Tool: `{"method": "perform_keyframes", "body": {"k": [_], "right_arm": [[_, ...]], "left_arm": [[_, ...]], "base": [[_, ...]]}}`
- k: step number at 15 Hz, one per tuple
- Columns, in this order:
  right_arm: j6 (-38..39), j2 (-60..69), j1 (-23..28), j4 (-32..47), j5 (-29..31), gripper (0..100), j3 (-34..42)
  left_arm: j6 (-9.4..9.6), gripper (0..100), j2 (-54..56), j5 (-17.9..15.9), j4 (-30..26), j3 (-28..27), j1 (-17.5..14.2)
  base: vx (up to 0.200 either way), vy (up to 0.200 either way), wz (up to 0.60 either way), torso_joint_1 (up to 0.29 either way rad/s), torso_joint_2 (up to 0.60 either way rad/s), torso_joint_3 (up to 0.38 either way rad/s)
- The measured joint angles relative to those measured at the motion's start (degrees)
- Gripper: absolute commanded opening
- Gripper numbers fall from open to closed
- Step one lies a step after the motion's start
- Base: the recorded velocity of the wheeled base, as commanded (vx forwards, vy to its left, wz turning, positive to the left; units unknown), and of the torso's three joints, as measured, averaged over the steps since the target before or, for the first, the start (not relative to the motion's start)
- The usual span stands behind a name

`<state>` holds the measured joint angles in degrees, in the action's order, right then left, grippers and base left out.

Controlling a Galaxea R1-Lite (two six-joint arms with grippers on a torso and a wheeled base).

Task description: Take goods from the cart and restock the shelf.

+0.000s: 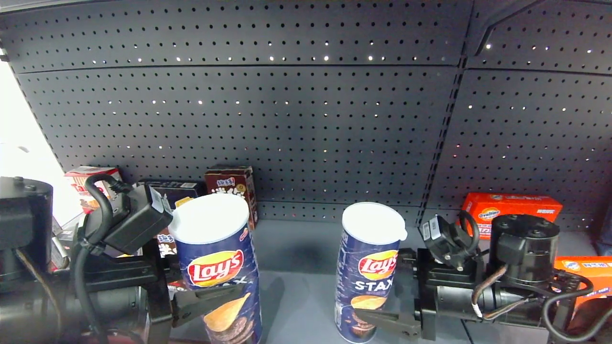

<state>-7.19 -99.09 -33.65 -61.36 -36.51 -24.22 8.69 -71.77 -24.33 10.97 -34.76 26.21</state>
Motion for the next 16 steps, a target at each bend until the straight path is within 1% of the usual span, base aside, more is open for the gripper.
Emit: {"method": "perform_keyframes", "body": {"k": [6,8,9,12,14,16], "right_arm": [[-0.06,14.45,2.69,1.44,0.15,100,7.83],[-0.06,20.68,4.49,5.83,1.04,100,8.44],[-0.06,24.55,5.36,10.14,2.88,100,8.3],[-0.06,36.35,6.64,28.03,14.51,100,5.46],[-0.05,42.75,6.83,33.74,22.72,100,3.94],[1.51,51.19,7.05,39.74,33.83,100,3.63]], "left_arm": [[0.06,0,0.33,0.0,0.18,-0.71,0.07],[0.09,0,0.35,0.0,0.18,-0.83,0.13],[0.09,0,0.35,-0.07,0.11,-1.21,0.16],[0.11,0,0.22,-0.44,0.18,-2.97,0.09],[-0.02,0,-0.2,-0.99,0.38,-4.3,-0.24],[-0.13,0,-0.78,-4.56,0.3,-4.94,-1.79]], "base": [[0.0,0.0,0.0,0.0,0.0,0.0],[0.0,0.0,0.0,0.0,0.0,0.0],[0.0,0.0,0.0,0.0,0.0,0.0],[0.0,0.0,0.0,0.0,0.0,0.0],[0.0,0.0,0.0,0.0,0.0,0.0],[0.0,0.0,0.0,0.0,0.0,0.0]]}}
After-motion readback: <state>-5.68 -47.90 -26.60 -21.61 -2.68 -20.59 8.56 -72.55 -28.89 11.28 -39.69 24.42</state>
